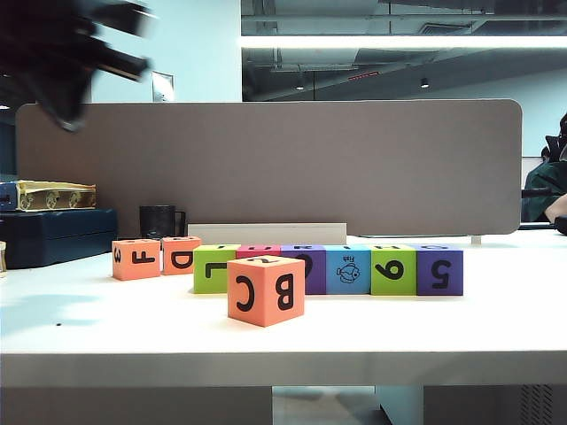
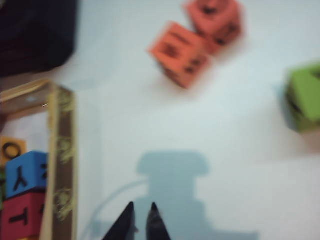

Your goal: Select the appropriate blocks from the scattered letter blocks on the table and arrange them in a row to spell out "TURING".

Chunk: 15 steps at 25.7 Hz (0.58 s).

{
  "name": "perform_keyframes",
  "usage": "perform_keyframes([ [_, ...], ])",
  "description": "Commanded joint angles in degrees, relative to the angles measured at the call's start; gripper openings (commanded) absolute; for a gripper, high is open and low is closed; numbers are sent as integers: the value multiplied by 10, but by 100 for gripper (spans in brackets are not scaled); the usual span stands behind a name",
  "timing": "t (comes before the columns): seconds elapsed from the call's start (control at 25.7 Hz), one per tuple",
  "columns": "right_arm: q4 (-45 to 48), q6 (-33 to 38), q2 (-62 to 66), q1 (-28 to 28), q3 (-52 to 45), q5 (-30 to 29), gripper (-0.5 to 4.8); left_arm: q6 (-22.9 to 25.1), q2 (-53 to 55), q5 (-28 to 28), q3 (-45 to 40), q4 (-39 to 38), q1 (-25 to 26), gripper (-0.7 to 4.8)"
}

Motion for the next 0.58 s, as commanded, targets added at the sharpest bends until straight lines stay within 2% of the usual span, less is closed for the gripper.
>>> perform_keyframes([
  [0.04, 7, -2, -6, -1, 2, 0, -1, -52, -85, 97, -58, 49, 64, 26],
  [0.12, 7, -2, -6, -1, 2, 0, -1, -55, -130, 126, -105, 81, 101, 26],
  [0.27, 7, -2, -6, 0, 2, 0, -1, -55, -230, 130, -220, 163, 154, 26],
  [0.51, 7, -2, -6, -1, 2, -7, -1, -51, -449, 140, -472, 357, 229, 25],
  [0.58, 7, -2, -6, 0, 2, 2, -1, -51, -510, 163, -534, 399, 252, 26],
])
